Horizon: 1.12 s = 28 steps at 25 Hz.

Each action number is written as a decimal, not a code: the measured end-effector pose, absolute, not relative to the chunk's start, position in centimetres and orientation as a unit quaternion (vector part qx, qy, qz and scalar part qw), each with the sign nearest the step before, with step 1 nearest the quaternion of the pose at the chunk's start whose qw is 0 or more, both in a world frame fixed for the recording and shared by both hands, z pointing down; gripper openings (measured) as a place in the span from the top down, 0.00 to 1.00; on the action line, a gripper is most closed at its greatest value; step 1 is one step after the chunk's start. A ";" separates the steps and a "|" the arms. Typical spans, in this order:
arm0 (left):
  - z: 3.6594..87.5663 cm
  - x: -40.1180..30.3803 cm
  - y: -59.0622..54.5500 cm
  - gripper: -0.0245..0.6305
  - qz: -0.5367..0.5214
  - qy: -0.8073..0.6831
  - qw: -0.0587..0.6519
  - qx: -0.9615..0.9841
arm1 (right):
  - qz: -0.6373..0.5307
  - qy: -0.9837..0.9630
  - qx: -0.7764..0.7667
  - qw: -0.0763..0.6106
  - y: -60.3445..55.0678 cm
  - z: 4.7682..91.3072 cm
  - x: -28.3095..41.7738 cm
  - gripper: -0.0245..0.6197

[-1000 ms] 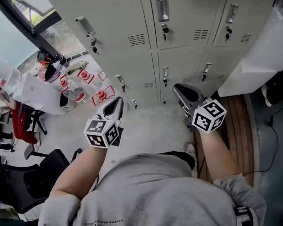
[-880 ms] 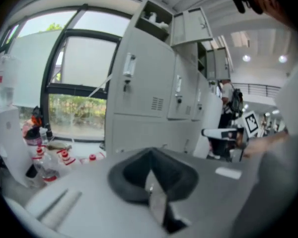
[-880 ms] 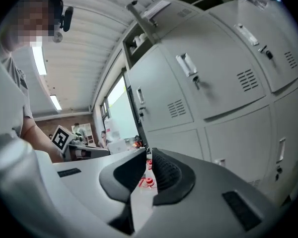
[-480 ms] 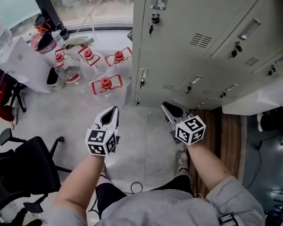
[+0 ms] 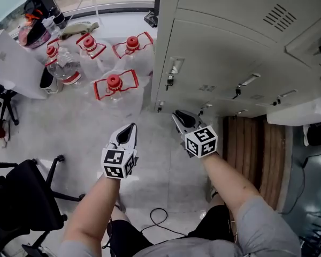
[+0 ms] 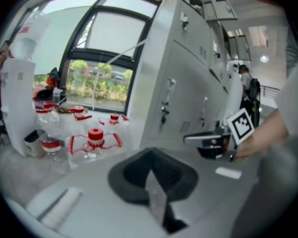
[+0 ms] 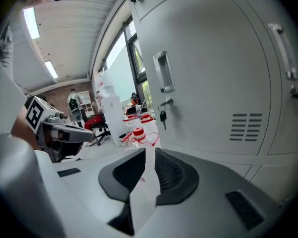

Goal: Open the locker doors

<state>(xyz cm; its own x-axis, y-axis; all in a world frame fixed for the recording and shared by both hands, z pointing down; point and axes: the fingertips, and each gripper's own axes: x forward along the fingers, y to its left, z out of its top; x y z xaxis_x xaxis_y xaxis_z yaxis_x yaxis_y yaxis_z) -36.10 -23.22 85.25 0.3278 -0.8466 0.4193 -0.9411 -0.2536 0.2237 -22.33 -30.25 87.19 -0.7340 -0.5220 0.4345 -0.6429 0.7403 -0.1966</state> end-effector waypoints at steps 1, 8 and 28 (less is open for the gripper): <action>86.9 -36.1 -23.6 0.96 0.110 -0.568 0.222 0.785 | 0.172 -0.913 0.323 0.181 -30.8 89.2 -22.6 0.90; 95.8 -35.5 -26.2 0.96 0.115 -0.559 0.246 0.783 | 0.174 -0.896 0.348 0.213 -34.2 101.1 -24.2 0.82; 108.6 -37.4 -27.7 0.96 0.152 -0.525 0.273 0.791 | 0.216 -0.840 0.434 0.243 -41.4 116.6 -28.3 0.74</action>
